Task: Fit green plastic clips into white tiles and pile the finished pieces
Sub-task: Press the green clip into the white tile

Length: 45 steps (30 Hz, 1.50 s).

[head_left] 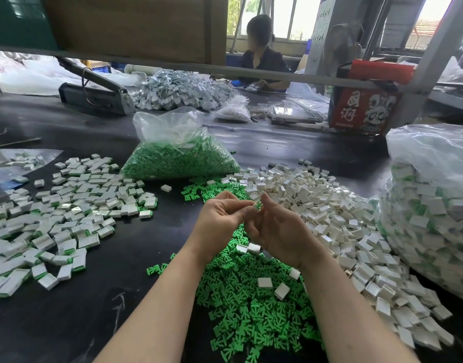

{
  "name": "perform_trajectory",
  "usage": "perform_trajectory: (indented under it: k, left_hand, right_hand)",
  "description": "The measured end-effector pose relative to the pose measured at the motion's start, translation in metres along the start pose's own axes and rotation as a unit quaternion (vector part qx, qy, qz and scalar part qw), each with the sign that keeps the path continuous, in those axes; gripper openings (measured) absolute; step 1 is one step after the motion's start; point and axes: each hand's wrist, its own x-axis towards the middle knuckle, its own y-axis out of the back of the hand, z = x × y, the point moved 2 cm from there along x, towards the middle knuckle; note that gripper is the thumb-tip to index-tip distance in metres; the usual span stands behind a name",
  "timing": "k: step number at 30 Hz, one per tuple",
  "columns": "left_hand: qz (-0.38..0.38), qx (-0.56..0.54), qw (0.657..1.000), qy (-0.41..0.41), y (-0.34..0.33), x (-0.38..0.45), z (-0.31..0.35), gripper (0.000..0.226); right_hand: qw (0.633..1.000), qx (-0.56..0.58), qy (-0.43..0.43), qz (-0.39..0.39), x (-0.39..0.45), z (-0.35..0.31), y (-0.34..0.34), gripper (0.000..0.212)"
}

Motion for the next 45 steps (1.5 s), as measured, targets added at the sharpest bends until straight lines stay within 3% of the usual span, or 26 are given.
perform_trajectory:
  k: [12,18,24,29,45]
  left_hand:
    - [0.013,-0.006,1.0,0.004,-0.003,-0.001,0.001,0.012]
    - [0.025,-0.017,0.999,0.013,-0.009,-0.004,0.004,0.007]
    - [0.106,-0.014,0.994,0.032,-0.016,-0.004,0.005,0.006]
    - [0.088,-0.025,0.995,0.047,-0.02,-0.004,0.002,0.019]
    - [0.103,-0.031,0.994,0.01,-0.021,-0.005,-0.001,0.016]
  right_hand:
    - [0.994,0.108,0.012,-0.012,0.001,0.002,-0.004,0.045]
    - [0.998,0.065,0.005,-0.015,0.004,0.004,-0.002,0.045]
    - [0.998,0.054,0.019,0.002,0.006,0.007,-0.005,0.046]
    - [0.998,0.053,0.024,0.019,0.004,0.009,-0.004,0.039]
    - [0.996,0.081,0.036,-0.005,0.003,0.007,-0.01,0.031]
